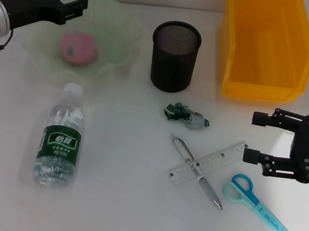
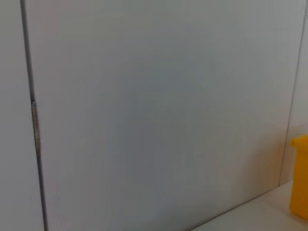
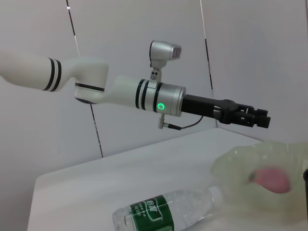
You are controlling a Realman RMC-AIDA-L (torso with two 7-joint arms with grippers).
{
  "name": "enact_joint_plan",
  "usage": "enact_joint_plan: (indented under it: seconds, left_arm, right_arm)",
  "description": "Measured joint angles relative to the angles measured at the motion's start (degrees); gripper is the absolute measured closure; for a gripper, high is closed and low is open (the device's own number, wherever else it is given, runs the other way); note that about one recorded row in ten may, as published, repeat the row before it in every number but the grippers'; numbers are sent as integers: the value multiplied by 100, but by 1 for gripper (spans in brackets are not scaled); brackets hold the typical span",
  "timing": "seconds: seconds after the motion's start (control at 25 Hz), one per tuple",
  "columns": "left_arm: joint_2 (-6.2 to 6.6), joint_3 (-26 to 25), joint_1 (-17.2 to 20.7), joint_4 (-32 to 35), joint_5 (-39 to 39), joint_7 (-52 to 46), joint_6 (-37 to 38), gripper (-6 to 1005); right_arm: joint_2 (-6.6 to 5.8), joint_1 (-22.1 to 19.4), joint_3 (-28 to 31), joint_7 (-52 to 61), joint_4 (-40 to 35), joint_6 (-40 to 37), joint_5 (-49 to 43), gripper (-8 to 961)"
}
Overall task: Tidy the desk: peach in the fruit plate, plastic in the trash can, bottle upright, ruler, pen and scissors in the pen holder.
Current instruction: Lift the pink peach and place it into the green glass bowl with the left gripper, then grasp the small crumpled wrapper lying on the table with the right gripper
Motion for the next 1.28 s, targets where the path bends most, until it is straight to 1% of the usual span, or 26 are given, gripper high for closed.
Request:
enact_joint_plan:
  seconds: [0.12,0.16,0.2,0.24,0.28,0.32,0.36,0.4,0.44,0.48,0.52,0.56,0.6,0.64,0.68,0.76,0.8,0.84,0.88,0.96,1.0,1.04,1.12,1.16,1.2,1.28]
  left_arm:
    - [4,3,27,1,-21,14,89,627]
    - [7,3,47,11,-21,10,110,523]
    - [11,3,82,32,-21,1,132,420]
    - [13,3,98,45,-21,-4,150,316]
    - [13,3,98,45,-21,-4,150,270]
    - [20,3,206,151,-22,-18,387,224]
    - [22,2,404,311,-23,1,998,177]
    - [28,0,596,402,-23,50,1632,131]
    - [33,-10,674,432,-25,97,1908,132]
    - [33,-10,674,432,-25,97,1908,134]
    - [46,-37,882,481,-35,260,2609,135]
    - [51,-52,989,493,-73,391,2985,136]
    - [54,-55,1196,496,-165,708,3752,138]
    - [55,-50,1245,494,-186,772,3929,139]
    - [50,-11,1390,472,-205,936,4371,139]
    - [44,20,1439,456,-186,993,4514,139]
    - [39,72,1493,434,-131,1048,4587,139]
    - [39,72,1493,434,-131,1048,4587,139]
    - [31,219,1558,345,-46,1133,4612,139]
    - [31,282,1572,274,-36,1154,4620,139]
    - [31,282,1572,274,-36,1154,4620,139]
    - [31,296,1583,251,-32,1164,4622,140]
    - [31,296,1583,251,-32,1164,4622,140]
    - [26,300,1645,219,-27,1246,4610,140]
    - [26,300,1653,218,-25,1266,4612,140]
    - [26,303,1658,218,-24,1287,4616,140]
  right_arm:
    - [3,6,0,118,-31,15,58,150]
    - [6,6,0,271,-78,17,143,150]
    - [8,-14,-1,783,-294,-5,416,150]
    - [8,-14,-1,783,-294,-5,416,150]
    - [8,-29,-18,1157,-522,-52,554,151]
    - [9,-40,-35,1553,-790,-84,652,151]
    - [6,-34,-59,2008,-1148,-67,683,151]
    - [10,-1,-247,3348,-2147,65,503,151]
    - [10,-1,-247,3348,-2147,65,503,151]
    - [11,26,-429,3965,-2644,112,284,151]
    - [9,69,-678,4610,-3221,152,15,151]
    - [10,125,-959,5196,-3742,137,-315,151]
    - [9,176,-1229,5677,-4210,116,-588,154]
    - [8,245,-1508,6193,-4675,93,-901,156]
    - [3,358,-1797,6669,-5067,59,-1246,159]
    - [-8,630,-2333,7392,-5605,-100,-1844,164]
    - [-13,819,-2721,7693,-5736,-228,-2088,167]
    - [-14,898,-2895,7803,-5740,-237,-2158,169]
    - [-9,997,-3146,7965,-5708,-240,-2241,172]
    - [10,1171,-3704,8266,-5572,-115,-2387,177]
    - [21,1262,-4316,8528,-5388,196,-2475,180]
    - [21,1262,-4316,8528,-5388,196,-2475,183]
    - [24,1277,-4738,8658,-5231,520,-2512,188]
    - [25,1279,-4917,8700,-5129,699,-2542,190]
    - [24,1284,-5148,8719,-4893,1040,-2626,193]
    - [23,1285,-5230,8713,-4782,1180,-2654,198]
